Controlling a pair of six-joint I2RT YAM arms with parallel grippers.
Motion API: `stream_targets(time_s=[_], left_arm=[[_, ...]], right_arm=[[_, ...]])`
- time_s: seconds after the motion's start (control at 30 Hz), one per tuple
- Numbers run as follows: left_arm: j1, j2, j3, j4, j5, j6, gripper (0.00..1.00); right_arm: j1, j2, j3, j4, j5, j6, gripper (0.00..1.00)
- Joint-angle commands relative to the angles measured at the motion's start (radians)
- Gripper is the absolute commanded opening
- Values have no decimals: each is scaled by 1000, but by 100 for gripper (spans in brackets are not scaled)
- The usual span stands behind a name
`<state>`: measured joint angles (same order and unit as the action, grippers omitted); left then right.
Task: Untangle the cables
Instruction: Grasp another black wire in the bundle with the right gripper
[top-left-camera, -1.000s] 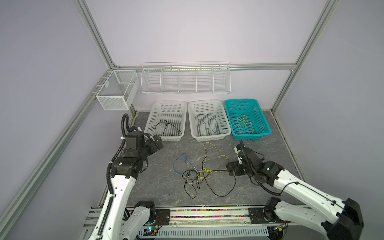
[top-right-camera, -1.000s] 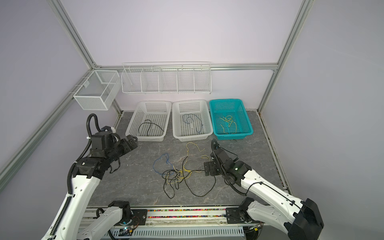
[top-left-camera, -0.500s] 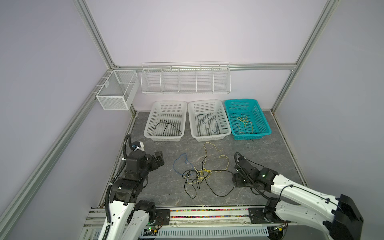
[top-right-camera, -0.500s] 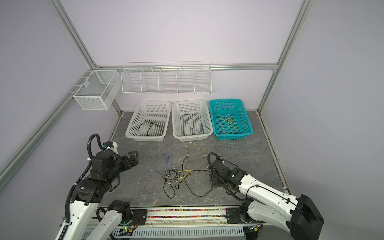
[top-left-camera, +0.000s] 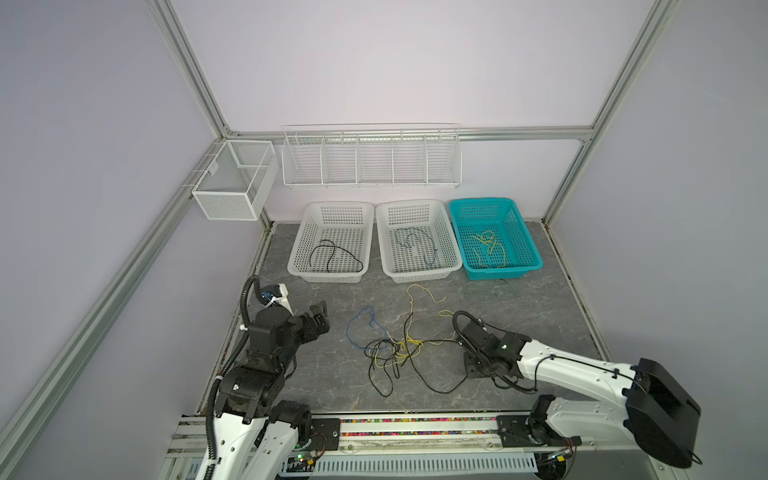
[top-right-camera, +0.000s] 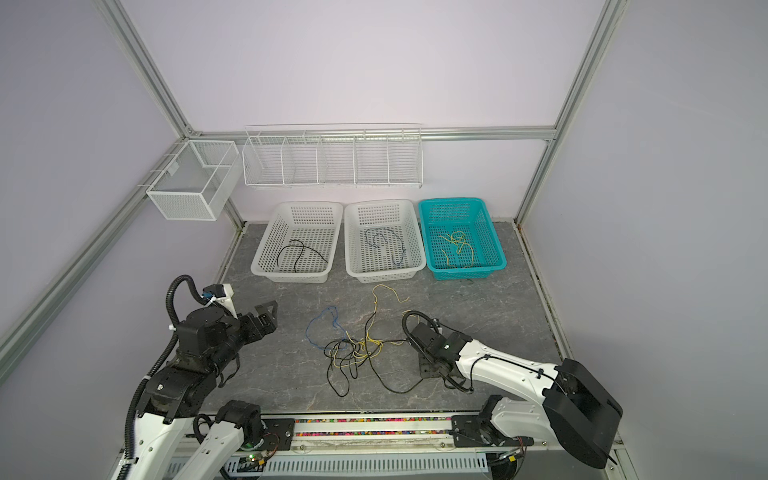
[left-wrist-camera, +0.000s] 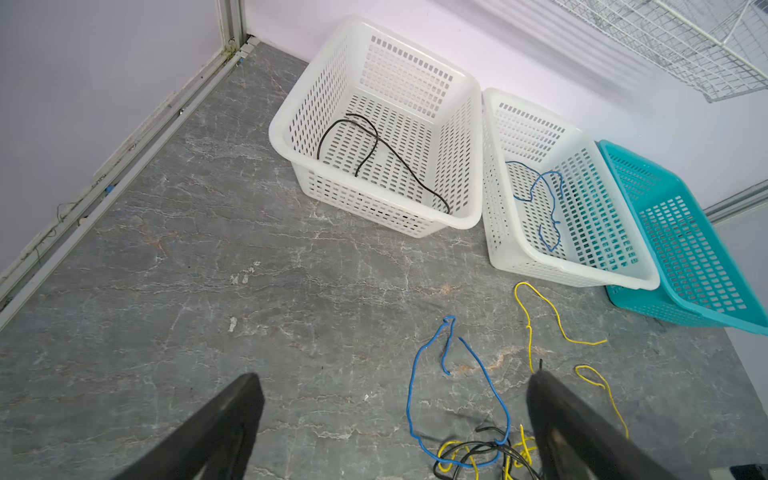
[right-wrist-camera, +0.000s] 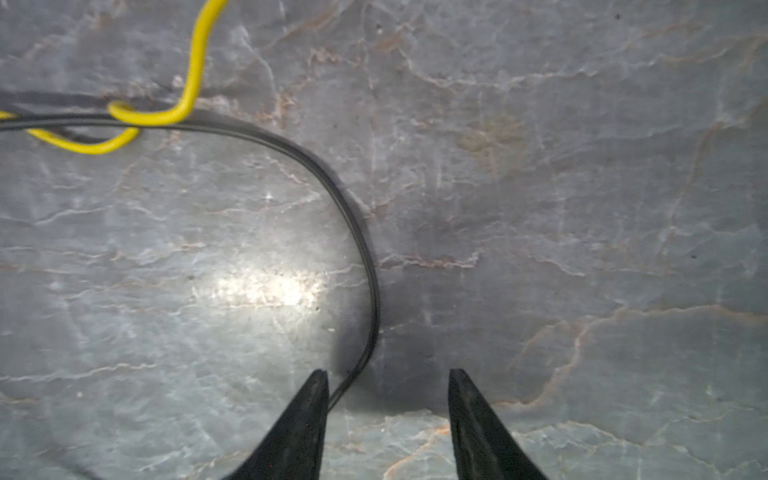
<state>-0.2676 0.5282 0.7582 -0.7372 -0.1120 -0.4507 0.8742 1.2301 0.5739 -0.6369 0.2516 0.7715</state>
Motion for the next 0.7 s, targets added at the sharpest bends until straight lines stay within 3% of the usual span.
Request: stream_targets(time_s=[0.0, 0.23, 0.57, 0.67], left_arm=[[-5, -8, -14, 11, -12, 15, 100], [-7, -8, -13, 10, -14, 16, 100], [-8, -10, -14, 10, -17, 17, 100], [-7, -10, -14, 10, -17, 18, 100]], right_arm=[[6, 33, 6, 22, 28, 15, 45], [6, 93, 11, 55, 23, 12, 33], [6, 119, -8, 90, 9, 26, 8], [6, 81, -10, 90, 5, 29, 7]])
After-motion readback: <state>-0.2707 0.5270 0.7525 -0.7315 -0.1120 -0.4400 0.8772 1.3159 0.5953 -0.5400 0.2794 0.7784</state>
